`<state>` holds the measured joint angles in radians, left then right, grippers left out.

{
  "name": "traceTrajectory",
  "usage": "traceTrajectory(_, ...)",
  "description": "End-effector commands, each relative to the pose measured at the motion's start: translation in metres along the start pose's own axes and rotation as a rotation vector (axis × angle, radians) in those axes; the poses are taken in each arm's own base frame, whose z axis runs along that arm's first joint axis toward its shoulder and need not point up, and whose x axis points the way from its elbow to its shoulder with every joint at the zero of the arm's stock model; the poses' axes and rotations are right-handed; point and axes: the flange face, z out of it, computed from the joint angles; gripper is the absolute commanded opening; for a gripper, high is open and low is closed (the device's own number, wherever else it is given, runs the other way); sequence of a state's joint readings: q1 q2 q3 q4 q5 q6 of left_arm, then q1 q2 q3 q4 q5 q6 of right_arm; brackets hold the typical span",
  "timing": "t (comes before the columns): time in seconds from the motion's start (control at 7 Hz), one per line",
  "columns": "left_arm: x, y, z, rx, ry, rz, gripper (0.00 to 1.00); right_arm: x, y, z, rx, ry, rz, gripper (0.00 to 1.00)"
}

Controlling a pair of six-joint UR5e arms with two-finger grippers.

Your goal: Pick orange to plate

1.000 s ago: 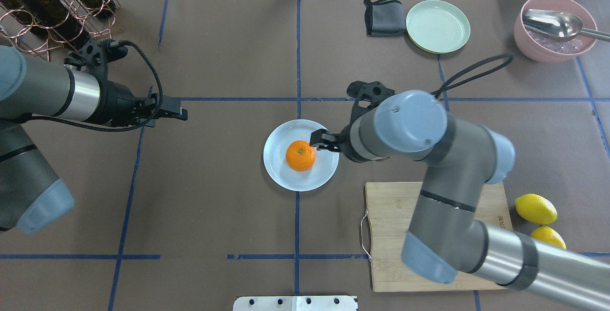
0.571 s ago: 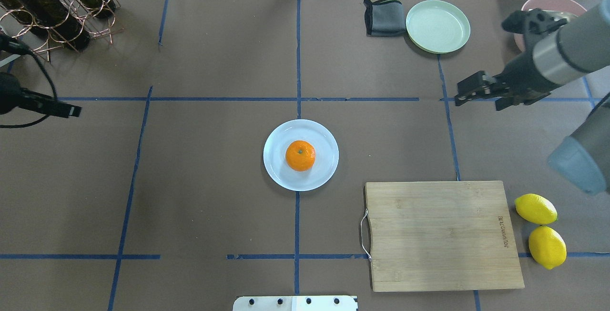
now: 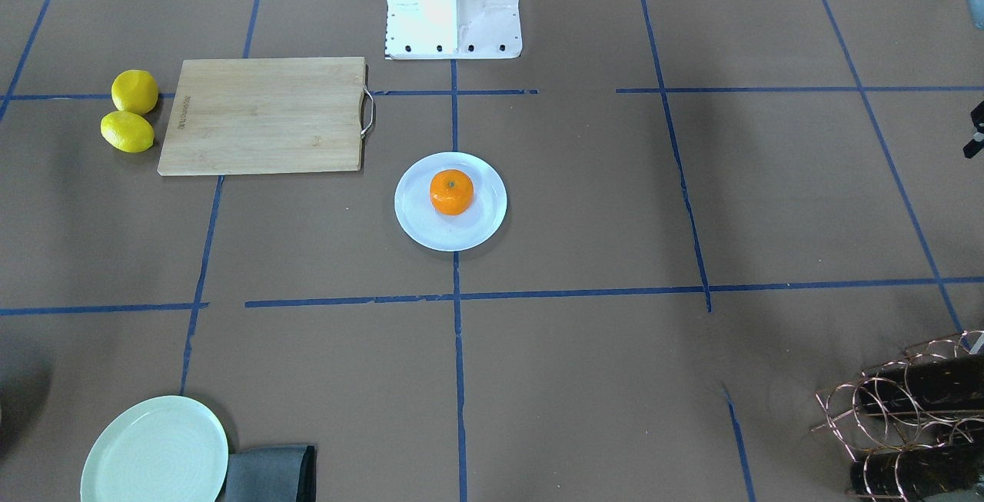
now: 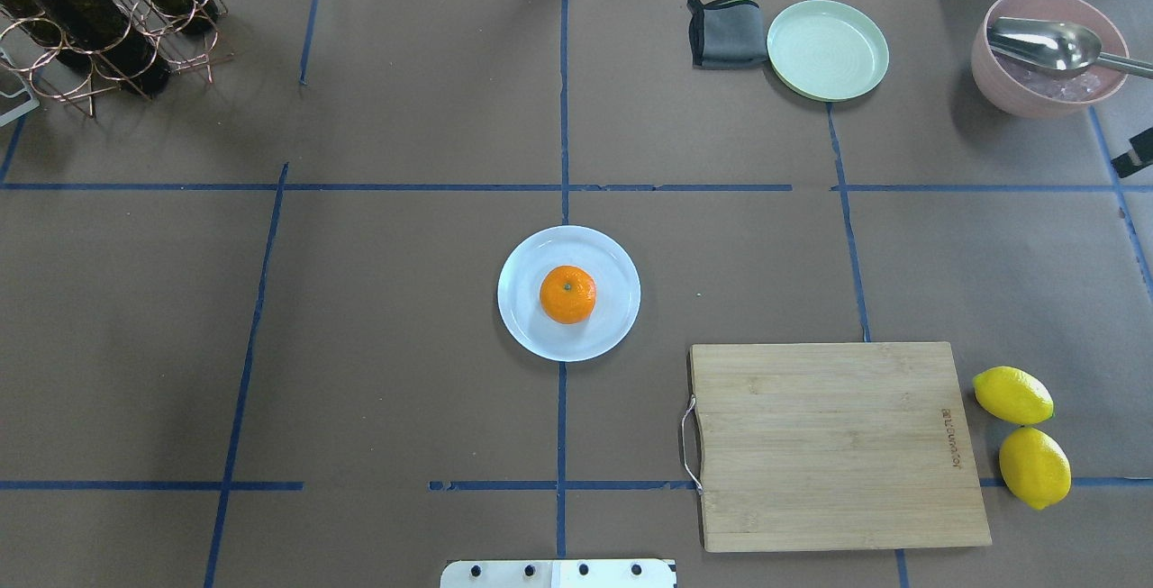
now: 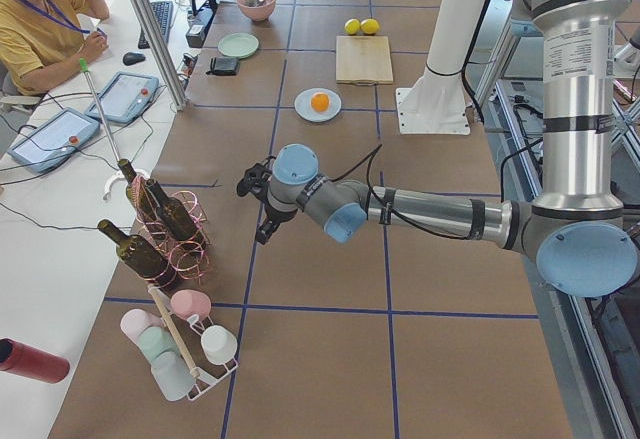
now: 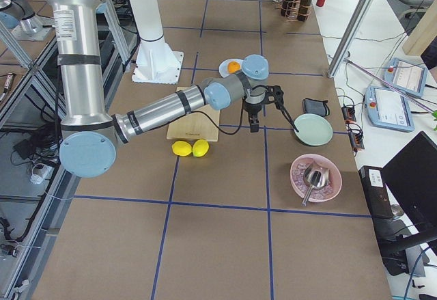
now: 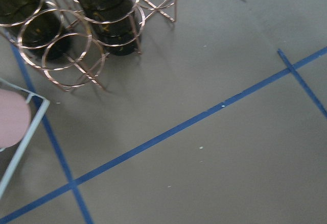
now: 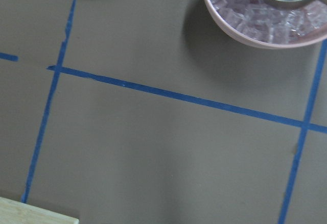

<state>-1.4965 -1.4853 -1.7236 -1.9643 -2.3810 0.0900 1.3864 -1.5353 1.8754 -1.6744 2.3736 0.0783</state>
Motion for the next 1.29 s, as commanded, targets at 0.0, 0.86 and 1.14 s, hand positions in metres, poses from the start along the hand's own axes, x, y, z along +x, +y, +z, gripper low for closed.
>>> traceTrajectory(0.0, -0.013, -0.001, -0.029, -0.147, 0.005, -0.155, 0.9, 0.044, 0.018, -0.018, -0.018, -0.004, 0.05, 1.0)
traceTrajectory(0.86, -0.03, 0.044, 0.001, -0.2, 0.023, -0.195, 1.0, 0.053, 0.033, -0.005, -0.044, -0.032, 0.018, 1.0)
traceTrajectory(1.14, -0.022, 0.019, -0.011, -0.164, 0.016, -0.156, 1.0, 0.043, 0.029, 0.005, -0.06, -0.034, -0.005, 1.0)
